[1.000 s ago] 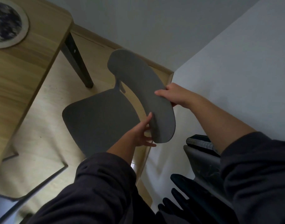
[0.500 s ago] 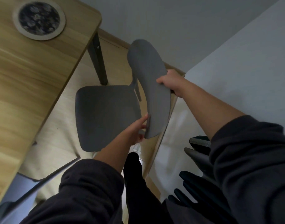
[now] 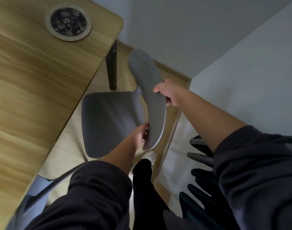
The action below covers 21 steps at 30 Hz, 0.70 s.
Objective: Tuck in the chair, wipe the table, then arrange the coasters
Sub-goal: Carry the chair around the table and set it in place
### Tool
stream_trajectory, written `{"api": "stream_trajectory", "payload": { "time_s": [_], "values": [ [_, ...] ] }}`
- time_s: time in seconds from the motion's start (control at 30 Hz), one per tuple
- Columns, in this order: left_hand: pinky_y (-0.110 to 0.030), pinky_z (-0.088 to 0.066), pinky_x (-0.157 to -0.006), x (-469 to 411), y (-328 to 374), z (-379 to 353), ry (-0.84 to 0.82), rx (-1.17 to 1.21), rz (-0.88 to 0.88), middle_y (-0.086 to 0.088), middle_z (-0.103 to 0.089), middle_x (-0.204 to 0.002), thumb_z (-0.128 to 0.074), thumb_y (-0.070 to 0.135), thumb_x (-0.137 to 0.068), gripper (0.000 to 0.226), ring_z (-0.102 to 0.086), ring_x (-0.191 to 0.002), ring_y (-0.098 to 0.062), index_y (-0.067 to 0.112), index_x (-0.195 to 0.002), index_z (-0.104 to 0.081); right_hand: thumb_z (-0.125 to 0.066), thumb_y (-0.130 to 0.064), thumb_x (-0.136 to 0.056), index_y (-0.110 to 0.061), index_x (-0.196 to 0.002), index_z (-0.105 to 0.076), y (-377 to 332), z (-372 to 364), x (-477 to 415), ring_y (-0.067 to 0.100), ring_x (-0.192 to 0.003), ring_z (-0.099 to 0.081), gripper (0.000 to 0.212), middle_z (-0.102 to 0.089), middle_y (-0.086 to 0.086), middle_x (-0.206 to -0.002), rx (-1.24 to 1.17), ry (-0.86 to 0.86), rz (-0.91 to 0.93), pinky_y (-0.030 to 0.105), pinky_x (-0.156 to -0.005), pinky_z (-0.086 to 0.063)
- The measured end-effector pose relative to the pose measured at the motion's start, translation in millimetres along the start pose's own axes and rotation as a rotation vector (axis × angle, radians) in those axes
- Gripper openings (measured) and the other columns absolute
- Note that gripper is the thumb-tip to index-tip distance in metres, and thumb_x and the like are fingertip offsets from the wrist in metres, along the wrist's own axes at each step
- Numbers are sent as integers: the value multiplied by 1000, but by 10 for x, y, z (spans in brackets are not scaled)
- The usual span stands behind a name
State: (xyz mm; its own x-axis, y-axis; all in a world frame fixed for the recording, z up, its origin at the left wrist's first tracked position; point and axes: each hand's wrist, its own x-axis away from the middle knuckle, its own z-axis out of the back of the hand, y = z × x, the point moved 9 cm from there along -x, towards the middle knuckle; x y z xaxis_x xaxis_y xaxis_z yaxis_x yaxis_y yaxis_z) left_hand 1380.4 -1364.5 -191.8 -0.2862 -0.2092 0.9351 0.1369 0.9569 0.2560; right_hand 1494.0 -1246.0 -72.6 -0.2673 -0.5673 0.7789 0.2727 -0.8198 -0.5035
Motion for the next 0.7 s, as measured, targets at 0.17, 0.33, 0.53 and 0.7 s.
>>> {"api": "stream_trajectory", "payload": {
  "time_s": [0.17,0.33,0.53,0.7],
  "values": [
    [-32,-56,-57,-14,-111,48,-98,321,-36,-2,-52,-46,-47,33,-96,43,-55,-41,-16,10,-62,-54,-55,-5,-91,-10,-112,-53,-112,-303,107,25,-76,-65,21,-63,11,-88,81,-78,53,34,-59,-57],
    [-55,-46,-59,4,-83,108,-22,299,-100,0,-45,-35,-41,29,-98,38,-43,-26,-12,10,-65,-46,-54,0,-91,-8,-106,-55,-128,-412,189,18,-62,-61,17,-61,8,-79,54,-93,116,23,-42,-50],
    [-37,-52,-78,-232,-52,571,181,-28,-132,-25,-65,-101,-50,46,-89,55,-64,-89,-34,-3,-112,-62,-51,3,-93,0,-120,-51,51,-259,183,20,-69,-62,27,-60,9,-81,-127,-105,73,38,-75,-58],
    [-41,-43,-99,-390,29,1055,261,-342,-169,-24,-56,-128,-40,60,-90,74,-55,-115,-36,-2,-128,-54,-49,6,-94,0,-128,-47,300,-509,113,31,-97,-63,35,-61,18,-110,-301,-147,13,47,-95,-52]
  ]
}}
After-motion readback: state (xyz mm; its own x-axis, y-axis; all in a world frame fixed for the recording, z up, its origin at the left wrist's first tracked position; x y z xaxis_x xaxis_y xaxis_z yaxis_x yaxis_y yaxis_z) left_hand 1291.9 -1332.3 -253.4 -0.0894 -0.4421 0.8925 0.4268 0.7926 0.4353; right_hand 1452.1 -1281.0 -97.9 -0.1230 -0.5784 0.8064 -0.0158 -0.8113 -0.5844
